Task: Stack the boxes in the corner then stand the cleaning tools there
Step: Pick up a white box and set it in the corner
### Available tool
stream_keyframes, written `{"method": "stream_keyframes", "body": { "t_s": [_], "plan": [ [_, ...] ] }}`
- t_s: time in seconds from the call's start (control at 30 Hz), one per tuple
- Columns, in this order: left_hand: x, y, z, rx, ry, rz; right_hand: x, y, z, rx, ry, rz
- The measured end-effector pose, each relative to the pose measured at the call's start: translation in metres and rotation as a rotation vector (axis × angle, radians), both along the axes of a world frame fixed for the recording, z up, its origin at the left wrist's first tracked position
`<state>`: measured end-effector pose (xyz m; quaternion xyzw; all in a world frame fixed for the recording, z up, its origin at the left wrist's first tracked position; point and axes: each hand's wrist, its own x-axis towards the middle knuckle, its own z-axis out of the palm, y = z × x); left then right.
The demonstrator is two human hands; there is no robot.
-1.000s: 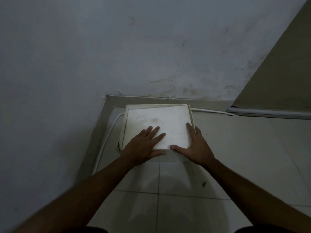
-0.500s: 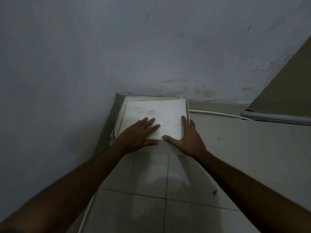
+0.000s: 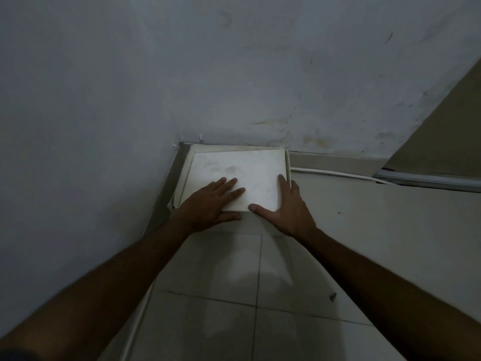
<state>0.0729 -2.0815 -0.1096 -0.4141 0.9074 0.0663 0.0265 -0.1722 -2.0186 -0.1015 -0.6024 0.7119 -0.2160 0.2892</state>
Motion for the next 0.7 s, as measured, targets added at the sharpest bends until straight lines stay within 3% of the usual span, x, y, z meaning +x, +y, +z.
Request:
{"method": "stream_keyframes", "body": {
  "t_s": [0.33, 0.53, 0.7],
  "plan": [
    [-0.016, 0.045, 0.033, 0.043, 0.073, 0.112, -0.008, 0.021, 0.044, 0.05, 0.152, 0.025],
    [-0.04, 0.084, 0.117, 0.105, 0.106, 0.111, -0.018, 0.067, 0.14, 0.104, 0.218, 0.076],
    [-0.054, 0.104, 0.229, 0.161, 0.12, 0.093, -0.031, 0.093, 0.243, 0.122, 0.262, 0.087]
  ]
}}
